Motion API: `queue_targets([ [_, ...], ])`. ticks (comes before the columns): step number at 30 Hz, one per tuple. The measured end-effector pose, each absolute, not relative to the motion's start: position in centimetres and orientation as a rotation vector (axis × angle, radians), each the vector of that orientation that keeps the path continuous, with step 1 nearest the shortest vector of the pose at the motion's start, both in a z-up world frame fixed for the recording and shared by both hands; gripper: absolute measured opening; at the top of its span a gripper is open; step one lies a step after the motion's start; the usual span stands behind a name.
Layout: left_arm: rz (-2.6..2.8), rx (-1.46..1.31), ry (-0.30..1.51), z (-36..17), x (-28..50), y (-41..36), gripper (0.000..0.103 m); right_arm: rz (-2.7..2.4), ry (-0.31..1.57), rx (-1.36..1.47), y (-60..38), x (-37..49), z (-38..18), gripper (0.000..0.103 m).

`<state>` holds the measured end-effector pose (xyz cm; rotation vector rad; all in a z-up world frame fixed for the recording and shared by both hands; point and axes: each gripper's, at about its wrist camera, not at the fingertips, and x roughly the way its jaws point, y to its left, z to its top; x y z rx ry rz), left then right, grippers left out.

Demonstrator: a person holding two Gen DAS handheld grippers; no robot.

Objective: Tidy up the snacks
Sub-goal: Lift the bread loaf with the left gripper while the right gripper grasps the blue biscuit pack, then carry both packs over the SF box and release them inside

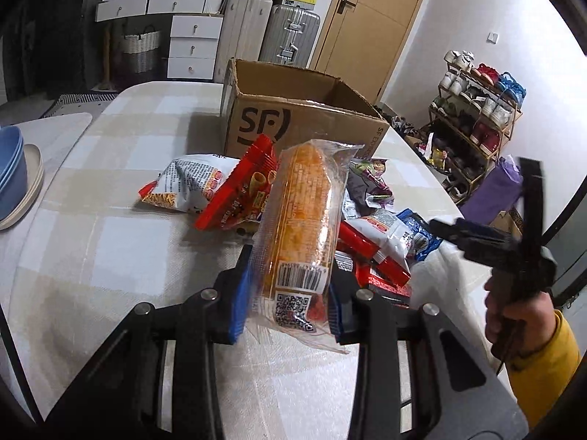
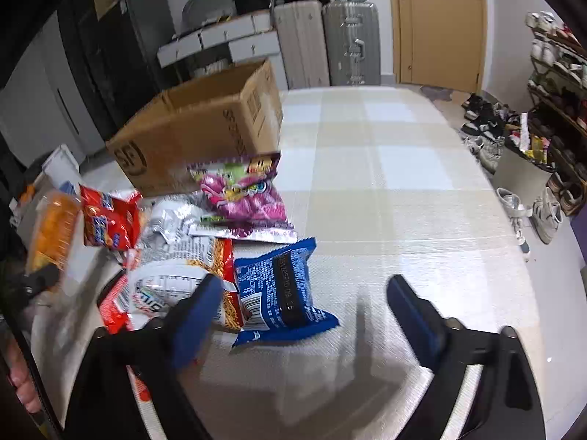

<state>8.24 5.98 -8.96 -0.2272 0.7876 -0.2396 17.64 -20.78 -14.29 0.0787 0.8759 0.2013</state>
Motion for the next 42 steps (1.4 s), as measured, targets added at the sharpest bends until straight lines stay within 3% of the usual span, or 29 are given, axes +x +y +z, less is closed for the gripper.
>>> queue_targets([
  [3, -0.239, -0.233, 0.783, -8.7, 7.7, 6.2, 0.031, 0.224, 0.932, 0.055, -20.0, 18.5, -15.5, 0.08],
  [4, -0.239, -0.235, 0.782, -8.6, 7.6, 6.4, 0.031, 0.231, 0.946, 0.048, -19.8, 18.7, -15.8, 0.074],
  [8, -0.239, -0.24, 0.781, -8.5, 7.2, 6.8, 0.031, 0.223, 0.944, -0.003, -19.1, 18.8, -15.9, 0.07],
  [10, -0.237, -0.238, 0.778, -8.4, 7.1, 6.9, 0.031, 0.233, 0.939, -0.038, -18.6, 18.7, -15.8, 0.055],
  [12, -0.24, -0.237, 0.776, -8.2, 6.9, 6.9, 0.031, 0.244, 0.936, -0.05, -18.4, 18.5, -15.7, 0.051],
  [13, -0.241, -0.238, 0.774, -8.1, 6.8, 6.9, 0.031, 0.252, 0.934, -0.042, -18.5, 18.5, -15.6, 0.044],
  [19, -0.254, -0.235, 0.761, -7.2, 6.0, 6.7, 0.031, 0.275, 0.89, 0.047, -19.9, 16.9, -14.4, 0.044],
  [28, -0.254, -0.234, 0.734, -4.9, 4.8, 6.5, 0.031, 0.373, 0.737, 0.095, -19.6, 13.1, -7.6, 0.044],
  [42, -0.265, -0.179, 0.623, 5.0, 8.8, 6.5, 0.031, 0.591, 0.601, 0.15, -15.5, 17.7, 4.4, 0.044],
])
